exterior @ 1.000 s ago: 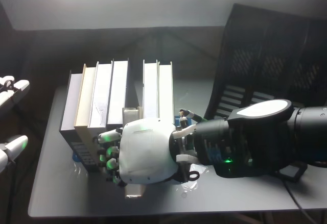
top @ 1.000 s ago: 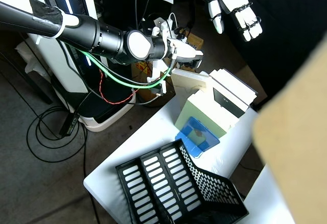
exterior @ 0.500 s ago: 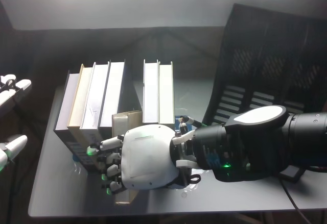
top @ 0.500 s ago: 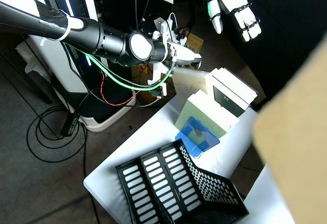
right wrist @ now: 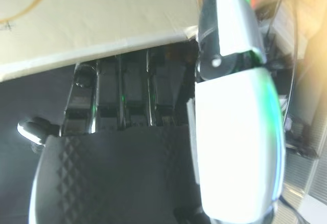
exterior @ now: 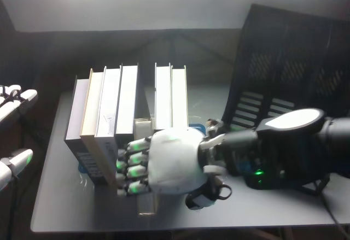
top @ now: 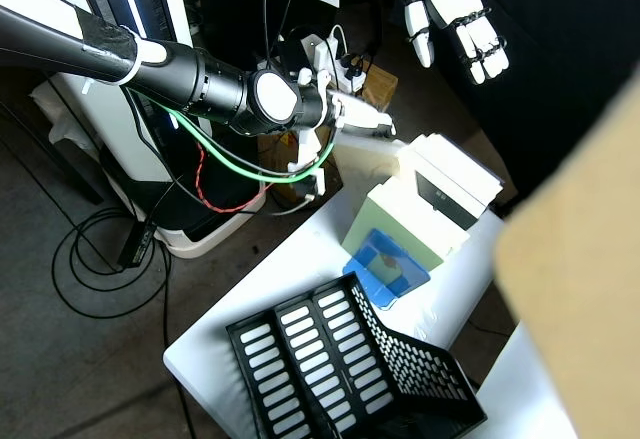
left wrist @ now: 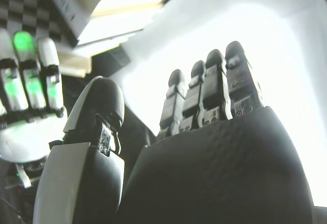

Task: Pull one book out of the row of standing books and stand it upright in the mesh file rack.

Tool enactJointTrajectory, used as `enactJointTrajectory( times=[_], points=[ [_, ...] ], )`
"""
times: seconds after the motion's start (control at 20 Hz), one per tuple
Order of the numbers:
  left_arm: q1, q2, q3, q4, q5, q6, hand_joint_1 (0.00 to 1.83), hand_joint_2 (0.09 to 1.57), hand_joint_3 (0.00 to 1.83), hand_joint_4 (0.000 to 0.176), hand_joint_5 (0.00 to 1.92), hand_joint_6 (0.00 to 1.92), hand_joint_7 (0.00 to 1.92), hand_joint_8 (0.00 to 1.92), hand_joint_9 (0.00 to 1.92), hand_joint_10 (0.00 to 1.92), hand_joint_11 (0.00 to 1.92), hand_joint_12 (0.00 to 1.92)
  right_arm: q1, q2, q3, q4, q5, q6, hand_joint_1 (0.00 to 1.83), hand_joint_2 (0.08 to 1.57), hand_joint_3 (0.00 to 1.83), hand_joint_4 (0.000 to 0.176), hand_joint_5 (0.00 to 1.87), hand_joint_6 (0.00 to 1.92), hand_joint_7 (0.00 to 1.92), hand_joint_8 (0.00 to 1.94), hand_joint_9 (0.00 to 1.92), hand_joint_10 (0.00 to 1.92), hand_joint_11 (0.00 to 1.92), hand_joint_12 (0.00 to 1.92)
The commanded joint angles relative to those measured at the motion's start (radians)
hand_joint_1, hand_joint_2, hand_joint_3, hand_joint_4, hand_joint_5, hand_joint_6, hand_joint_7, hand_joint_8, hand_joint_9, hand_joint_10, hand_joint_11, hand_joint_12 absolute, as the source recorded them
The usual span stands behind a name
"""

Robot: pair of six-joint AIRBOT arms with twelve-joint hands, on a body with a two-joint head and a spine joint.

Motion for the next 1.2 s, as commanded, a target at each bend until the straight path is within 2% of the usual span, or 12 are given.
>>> enactJointTrajectory(
  times=[0.0, 0.1, 0.3, 0.45, 0.55, 0.6, 0.65, 0.7, 0.8, 0.85, 1.1, 1.15],
  points=[
    [-0.001, -0.001, 0.004, -0.005, -0.12, -0.003, 0.41, 1.47, 0.01, 0.055, 0.02, 0.0, 0.0, 0.0, 0.0, 0.0, 0.0, 0.0, 0.011, 0.002, -0.015, 0.028, 0.075, 0.0, 1.0, 0.98, 0.0, 0.0, 0.13, 0.01, 0.04, 0.0, 0.01, 0.0, 0.0, 0.18],
    [0.002, -0.005, 0.004, -0.008, -0.122, -0.003, 0.4, 1.47, 0.01, 0.063, 0.03, 0.0, 0.0, 0.0, 0.0, 0.0, 0.0, 0.0, 0.015, 0.0, -0.019, 0.039, 0.088, -0.017, 0.99, 1.02, 0.01, 0.0, 0.09, 0.01, 0.0, 0.0, 0.0, 0.0, 0.0, 0.02],
    [0.002, -0.008, 0.009, -0.004, -0.124, -0.008, 0.39, 1.47, 0.0, 0.05, 0.04, 0.01, 0.0, 0.0, 0.0, 0.0, 0.0, 0.0, 0.016, -0.008, 0.004, 0.078, 0.07, -0.077, 1.08, 1.0, 0.0, 0.002, 0.22, 0.02, 0.14, 0.0, 0.09, 0.01, 0.0, 0.0],
    [0.002, -0.009, 0.011, -0.003, -0.124, -0.009, 0.39, 1.47, 0.0, 0.051, 0.05, 0.01, 0.0, 0.0, 0.0, 0.0, 0.0, 0.0, 0.015, -0.033, 0.03, 0.098, 0.042, -0.097, 1.19, 1.0, 0.0, 0.024, 0.33, 0.02, 0.21, 0.0, 0.16, 0.02, 0.01, 0.0],
    [0.002, -0.009, 0.011, -0.003, -0.125, -0.009, 0.37, 1.47, 0.0, 0.048, 0.04, 0.0, 0.0, 0.0, 0.0, 0.0, 0.0, 0.0, 0.005, -0.046, 0.048, 0.095, 0.012, -0.105, 1.18, 0.97, 0.01, 0.02, 0.44, 0.01, 0.32, 0.03, 0.33, 0.0, 0.0, 0.54],
    [0.002, -0.009, 0.011, -0.003, -0.126, -0.01, 0.37, 1.47, 0.0, 0.051, 0.04, 0.0, 0.0, 0.0, 0.0, 0.0, 0.0, 0.0, 0.001, -0.05, 0.058, 0.093, -0.001, -0.105, 1.14, 0.96, 0.01, 0.031, 0.43, 0.0, 0.33, 0.02, 0.33, 0.0, 0.0, 0.6],
    [0.002, -0.01, 0.011, -0.003, -0.126, -0.01, 0.42, 1.47, 0.0, 0.05, 0.04, 0.0, 0.0, 0.0, 0.0, 0.0, 0.0, 0.0, -0.003, -0.058, 0.067, 0.091, -0.016, -0.104, 1.2, 0.97, 0.01, 0.009, 0.41, 0.0, 0.35, 0.01, 0.34, 0.0, 0.0, 0.52],
    [0.002, -0.011, 0.012, -0.003, -0.125, -0.01, 0.44, 1.46, 0.0, 0.053, 0.05, 0.0, 0.0, 0.0, 0.0, 0.0, 0.0, 0.0, -0.005, -0.064, 0.073, 0.09, -0.018, -0.104, 1.22, 0.96, 0.0, 0.005, 0.43, 0.01, 0.4, 0.01, 0.4, 0.02, 0.0, 0.66],
    [0.002, -0.012, 0.013, -0.003, -0.124, -0.01, 0.41, 1.46, 0.0, 0.058, 0.04, 0.0, 0.0, 0.0, 0.0, 0.0, 0.0, 0.0, -0.007, -0.071, 0.079, 0.09, -0.018, -0.104, 1.21, 0.95, 0.0, 0.036, 0.48, 0.02, 0.45, 0.01, 0.43, 0.02, 0.0, 0.92],
    [0.002, -0.012, 0.013, -0.002, -0.123, -0.01, 0.39, 1.47, 0.0, 0.059, 0.03, 0.0, 0.0, 0.0, 0.0, 0.0, 0.0, 0.0, -0.008, -0.076, 0.083, 0.09, -0.02, -0.104, 1.23, 0.93, 0.0, 0.016, 0.54, 0.03, 0.49, 0.02, 0.47, 0.03, 0.0, 1.05],
    [0.002, -0.013, 0.014, 0.002, -0.126, -0.014, 0.42, 1.46, 0.0, 0.047, 0.06, 0.01, 0.0, 0.0, 0.0, 0.0, 0.0, 0.0, -0.014, -0.096, 0.098, 0.08, -0.031, -0.104, 1.26, 0.97, 0.0, 0.0, 0.68, 0.04, 0.61, 0.02, 0.57, 0.04, 0.0, 1.17],
    [0.002, -0.013, 0.014, 0.003, -0.126, -0.014, 0.44, 1.46, 0.0, 0.051, 0.05, 0.0, 0.0, 0.0, 0.0, 0.0, 0.0, 0.0, -0.014, -0.103, 0.104, 0.079, -0.032, -0.104, 1.24, 1.1, 0.0, 0.0, 0.93, 0.79, 0.97, 0.82, 1.01, 1.03, 0.55, 1.83]
  ],
)
